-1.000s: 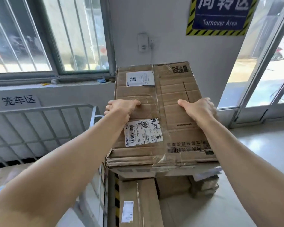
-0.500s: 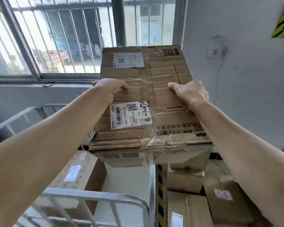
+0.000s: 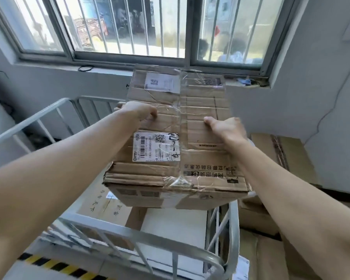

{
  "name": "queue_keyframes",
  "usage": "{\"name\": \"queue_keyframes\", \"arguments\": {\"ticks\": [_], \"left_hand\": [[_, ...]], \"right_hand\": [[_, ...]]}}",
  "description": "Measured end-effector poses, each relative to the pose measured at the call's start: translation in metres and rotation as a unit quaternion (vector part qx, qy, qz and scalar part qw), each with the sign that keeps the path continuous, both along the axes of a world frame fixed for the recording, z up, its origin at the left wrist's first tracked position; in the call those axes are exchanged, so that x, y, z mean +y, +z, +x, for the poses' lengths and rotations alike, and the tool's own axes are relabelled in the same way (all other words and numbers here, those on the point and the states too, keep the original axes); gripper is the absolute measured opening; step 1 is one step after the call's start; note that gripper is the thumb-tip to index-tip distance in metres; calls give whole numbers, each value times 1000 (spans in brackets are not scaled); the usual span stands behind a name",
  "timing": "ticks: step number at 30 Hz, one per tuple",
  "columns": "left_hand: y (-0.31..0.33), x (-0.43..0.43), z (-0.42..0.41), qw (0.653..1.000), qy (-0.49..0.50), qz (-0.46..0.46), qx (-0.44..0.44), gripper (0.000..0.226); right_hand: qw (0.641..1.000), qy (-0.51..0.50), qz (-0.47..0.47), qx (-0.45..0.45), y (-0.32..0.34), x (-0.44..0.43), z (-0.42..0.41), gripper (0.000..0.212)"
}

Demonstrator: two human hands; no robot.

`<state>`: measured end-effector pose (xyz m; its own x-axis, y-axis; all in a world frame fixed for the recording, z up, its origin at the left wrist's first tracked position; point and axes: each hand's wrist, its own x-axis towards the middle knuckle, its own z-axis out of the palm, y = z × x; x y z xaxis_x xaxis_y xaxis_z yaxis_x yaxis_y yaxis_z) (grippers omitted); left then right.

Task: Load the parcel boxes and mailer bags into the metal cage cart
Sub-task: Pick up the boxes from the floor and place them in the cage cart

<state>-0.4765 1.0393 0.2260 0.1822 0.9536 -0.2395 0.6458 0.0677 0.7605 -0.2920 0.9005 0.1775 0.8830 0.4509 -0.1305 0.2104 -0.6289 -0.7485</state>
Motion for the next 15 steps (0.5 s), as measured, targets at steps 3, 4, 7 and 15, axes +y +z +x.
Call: {"name": "queue_keyframes", "arguments": {"ticks": [3,4,7,15], "left_hand": [[-36,14,9,999,40,-23,6,101],[-49,18,12,998,55,-28,9,97],[-93,34,20,997,62,-45,27,93],[-202,69,45,984,53,-144,91,115]], "right_hand": [[999,11,-27,17,-33,22,14,103],[999,10,-41,20,-45,28,17,104],[996,2,-81,29,-81,40,23,103],[983,-34,-144,110,-176,61,31,98]]}}
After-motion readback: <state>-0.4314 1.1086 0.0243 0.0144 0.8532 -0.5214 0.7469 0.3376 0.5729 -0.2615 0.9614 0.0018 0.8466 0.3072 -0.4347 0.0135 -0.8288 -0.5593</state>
